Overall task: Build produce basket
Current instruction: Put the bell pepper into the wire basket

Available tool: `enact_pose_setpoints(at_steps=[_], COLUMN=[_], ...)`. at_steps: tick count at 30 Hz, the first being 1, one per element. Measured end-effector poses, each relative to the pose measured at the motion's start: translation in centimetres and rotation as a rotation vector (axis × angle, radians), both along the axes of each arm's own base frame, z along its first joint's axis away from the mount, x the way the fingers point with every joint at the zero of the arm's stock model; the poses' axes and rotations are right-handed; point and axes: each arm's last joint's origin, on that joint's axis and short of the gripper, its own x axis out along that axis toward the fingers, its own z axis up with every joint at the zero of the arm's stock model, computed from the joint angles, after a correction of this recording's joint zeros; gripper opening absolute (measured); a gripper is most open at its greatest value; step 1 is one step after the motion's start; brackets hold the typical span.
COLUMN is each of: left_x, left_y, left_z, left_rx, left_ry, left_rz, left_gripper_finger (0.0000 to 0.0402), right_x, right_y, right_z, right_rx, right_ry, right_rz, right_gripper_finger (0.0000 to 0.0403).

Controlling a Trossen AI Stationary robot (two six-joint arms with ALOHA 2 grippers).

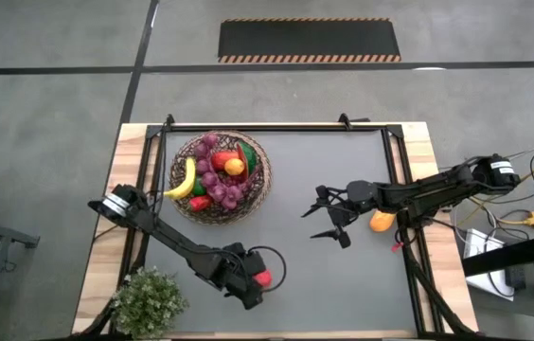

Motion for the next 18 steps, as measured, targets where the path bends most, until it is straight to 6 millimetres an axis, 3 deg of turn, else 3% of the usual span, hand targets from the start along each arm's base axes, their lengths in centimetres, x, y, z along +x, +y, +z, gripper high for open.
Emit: enact_pose_setpoints(at_steps=[10, 18], left_x=[-0.4, -0.4], left_y=[0.1, 0.0], left_z=[-0.8, -1.7], left_rx=[-0.012, 0.002], left_ry=[0.027, 0.055], left_rz=[-0.019, -0.034], left_gripper_finger=[0.0363, 0.0324], right_x=[0.0, 0.0], right_y=[0.0, 0.0], right_z=[-0.1, 0.0], right_rx=[0.018, 0.039], right_ry=[0.013, 0.020], right_rz=[-0.007, -0.015], right_gripper_finger=[0.0295, 0.0291])
